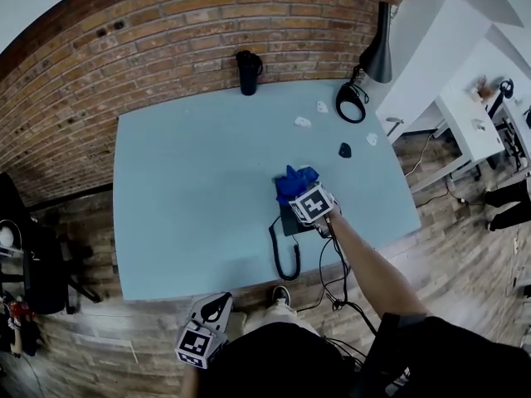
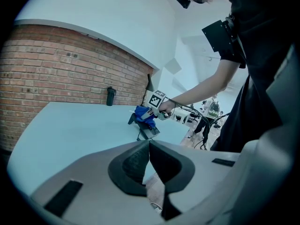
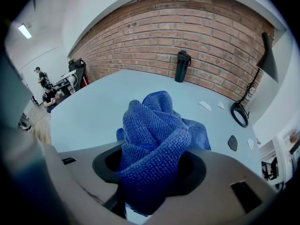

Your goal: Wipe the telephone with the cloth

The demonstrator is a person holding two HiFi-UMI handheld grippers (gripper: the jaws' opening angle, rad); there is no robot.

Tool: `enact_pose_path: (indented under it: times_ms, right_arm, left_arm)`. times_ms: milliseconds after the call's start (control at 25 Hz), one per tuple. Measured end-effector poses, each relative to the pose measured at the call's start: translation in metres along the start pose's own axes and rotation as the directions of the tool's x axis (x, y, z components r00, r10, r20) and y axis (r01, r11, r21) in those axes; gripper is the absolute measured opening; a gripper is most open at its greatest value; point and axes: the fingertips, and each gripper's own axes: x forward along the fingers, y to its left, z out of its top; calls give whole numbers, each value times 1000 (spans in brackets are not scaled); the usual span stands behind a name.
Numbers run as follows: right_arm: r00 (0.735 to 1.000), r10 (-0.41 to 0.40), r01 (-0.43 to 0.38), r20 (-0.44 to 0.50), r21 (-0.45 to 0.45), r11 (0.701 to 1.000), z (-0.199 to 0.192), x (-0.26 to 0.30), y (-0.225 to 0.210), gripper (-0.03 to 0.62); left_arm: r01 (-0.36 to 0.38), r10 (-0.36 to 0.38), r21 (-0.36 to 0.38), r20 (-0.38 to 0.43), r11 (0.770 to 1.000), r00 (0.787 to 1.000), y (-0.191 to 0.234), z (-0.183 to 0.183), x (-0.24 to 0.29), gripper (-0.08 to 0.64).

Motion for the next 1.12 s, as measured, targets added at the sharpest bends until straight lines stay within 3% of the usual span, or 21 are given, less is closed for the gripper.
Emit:
enact_pose_path:
  times_ms: [1120]
  right_arm:
    - [999,23,-24,27,6,1000,-34,-2,30,218]
  left_arm:
    - [20,-20,-5,-4,1000,1000,0,4,13,0]
